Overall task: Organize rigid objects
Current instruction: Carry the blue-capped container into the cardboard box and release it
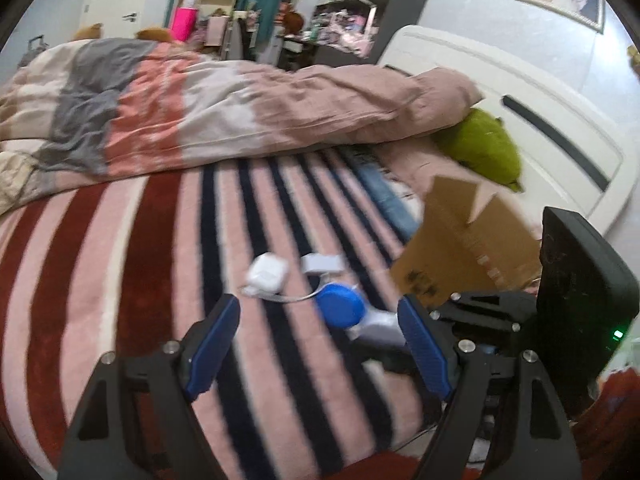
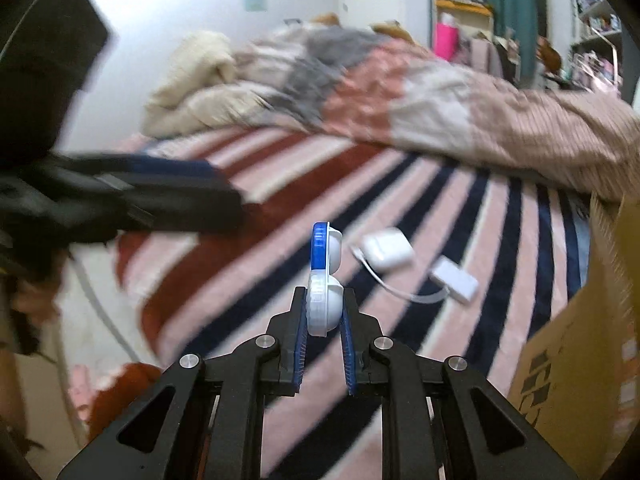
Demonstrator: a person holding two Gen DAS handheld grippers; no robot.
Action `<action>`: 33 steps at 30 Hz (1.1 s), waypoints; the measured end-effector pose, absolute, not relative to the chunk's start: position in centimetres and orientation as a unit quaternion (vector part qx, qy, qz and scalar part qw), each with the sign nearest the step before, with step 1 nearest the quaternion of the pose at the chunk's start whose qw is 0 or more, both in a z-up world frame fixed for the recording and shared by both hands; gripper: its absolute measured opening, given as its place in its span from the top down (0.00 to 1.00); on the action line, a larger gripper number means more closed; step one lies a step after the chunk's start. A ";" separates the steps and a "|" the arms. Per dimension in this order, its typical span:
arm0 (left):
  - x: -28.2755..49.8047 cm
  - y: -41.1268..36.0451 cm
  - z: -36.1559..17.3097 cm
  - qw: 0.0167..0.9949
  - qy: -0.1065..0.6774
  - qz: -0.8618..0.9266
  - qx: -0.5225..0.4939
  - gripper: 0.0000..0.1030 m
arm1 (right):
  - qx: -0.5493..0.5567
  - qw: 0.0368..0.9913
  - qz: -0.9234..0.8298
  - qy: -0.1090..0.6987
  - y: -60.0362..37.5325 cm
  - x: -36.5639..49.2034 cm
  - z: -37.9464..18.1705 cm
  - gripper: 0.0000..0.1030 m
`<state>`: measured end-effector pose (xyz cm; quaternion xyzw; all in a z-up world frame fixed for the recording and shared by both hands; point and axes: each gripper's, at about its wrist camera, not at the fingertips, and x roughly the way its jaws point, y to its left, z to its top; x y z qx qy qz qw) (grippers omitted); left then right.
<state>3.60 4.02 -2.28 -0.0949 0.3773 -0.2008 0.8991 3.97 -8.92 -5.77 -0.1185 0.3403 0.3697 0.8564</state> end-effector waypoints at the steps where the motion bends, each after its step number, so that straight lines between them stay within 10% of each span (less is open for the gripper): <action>1: 3.9 3.5 -1.8 0.897 0.373 -0.214 -0.102 0.26 | -0.113 0.856 0.378 0.333 -9.1 3.7 -4.9 0.90; 9: 7.0 -2.8 2.2 0.881 0.358 -0.290 -0.106 0.69 | -0.070 0.878 0.377 0.288 -14.2 3.5 0.1 0.90; 26: 13.5 -18.1 1.2 0.835 0.430 -0.344 -0.016 0.69 | -0.078 0.893 0.259 0.359 -25.7 7.4 1.2 0.90; 28: 13.7 -18.2 1.0 0.834 0.435 -0.339 -0.009 0.61 | -0.091 0.890 0.253 0.367 -25.6 7.7 0.9 0.90; 30: 13.5 -17.7 1.1 0.844 0.428 -0.324 0.000 0.32 | -0.103 0.883 0.249 0.385 -25.4 8.1 0.4 0.76; 33: 12.7 -15.6 2.0 0.865 0.406 -0.295 0.009 0.27 | -0.107 0.882 0.246 0.386 -25.2 7.7 0.1 0.64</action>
